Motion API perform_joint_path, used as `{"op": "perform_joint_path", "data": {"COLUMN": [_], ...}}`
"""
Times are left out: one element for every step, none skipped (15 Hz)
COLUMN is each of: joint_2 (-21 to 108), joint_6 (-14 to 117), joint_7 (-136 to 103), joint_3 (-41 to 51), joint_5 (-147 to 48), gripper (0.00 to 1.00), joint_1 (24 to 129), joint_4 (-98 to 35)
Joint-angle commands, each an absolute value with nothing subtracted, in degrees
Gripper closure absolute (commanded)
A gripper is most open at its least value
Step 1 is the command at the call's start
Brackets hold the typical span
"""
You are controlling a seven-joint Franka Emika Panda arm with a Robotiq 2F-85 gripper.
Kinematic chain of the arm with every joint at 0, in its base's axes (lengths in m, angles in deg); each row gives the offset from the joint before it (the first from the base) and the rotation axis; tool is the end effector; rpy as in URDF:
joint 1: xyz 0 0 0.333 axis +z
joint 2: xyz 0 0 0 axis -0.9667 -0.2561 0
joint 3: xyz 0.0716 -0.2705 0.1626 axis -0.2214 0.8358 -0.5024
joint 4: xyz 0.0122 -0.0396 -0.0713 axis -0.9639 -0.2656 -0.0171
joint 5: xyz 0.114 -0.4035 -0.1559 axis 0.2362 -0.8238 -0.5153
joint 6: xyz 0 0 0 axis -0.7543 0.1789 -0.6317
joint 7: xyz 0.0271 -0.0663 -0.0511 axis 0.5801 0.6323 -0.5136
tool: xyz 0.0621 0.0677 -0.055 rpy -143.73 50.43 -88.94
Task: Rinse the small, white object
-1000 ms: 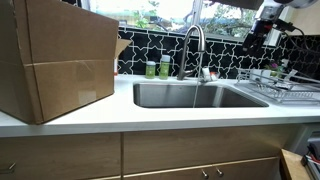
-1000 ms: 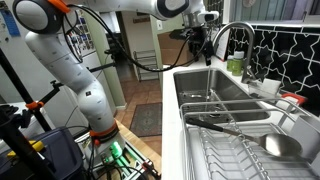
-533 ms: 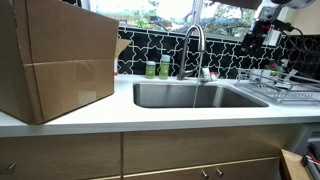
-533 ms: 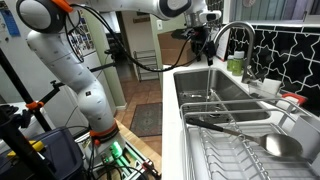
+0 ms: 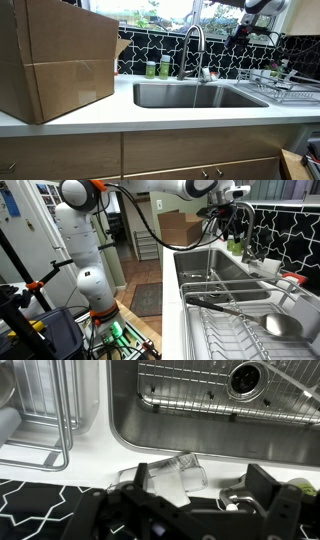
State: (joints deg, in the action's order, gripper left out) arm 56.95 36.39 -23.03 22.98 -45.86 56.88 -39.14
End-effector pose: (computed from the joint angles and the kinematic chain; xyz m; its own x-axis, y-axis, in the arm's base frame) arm 0.5073 -0.4212 0.5561 0.7526 -0.5940 0.2841 -0.6238 -0.7813 0.0190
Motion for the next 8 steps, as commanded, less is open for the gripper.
{"op": "perform_joint_path", "data": {"joint_2": [47.11,51.59,50.06,49.70,49.80,50.05,50.31,49.68], "joint_6": [33.48,35.94,36.02,36.05,36.05,36.05,36.05,35.62], "joint_7": [-24.87,-23.18,-23.19,-23.16,-23.16,-23.17,-23.17,-22.29], "joint_3": [22.17,21.83,21.61,21.49,21.45,21.46,21.48,21.65], "joint_5": [-40.07,-43.33,-43.09,-43.16,-43.16,-43.15,-43.14,-43.20], "gripper": [0.00,0.00,0.00,0.00,0.00,0.00,0.00,0.00], "joint_1": [54.54,55.32,55.13,55.14,55.15,55.16,55.16,55.07], "joint_4": [-28.68,-34.01,-32.76,-32.63,-32.62,-32.62,-32.62,-31.84]}}
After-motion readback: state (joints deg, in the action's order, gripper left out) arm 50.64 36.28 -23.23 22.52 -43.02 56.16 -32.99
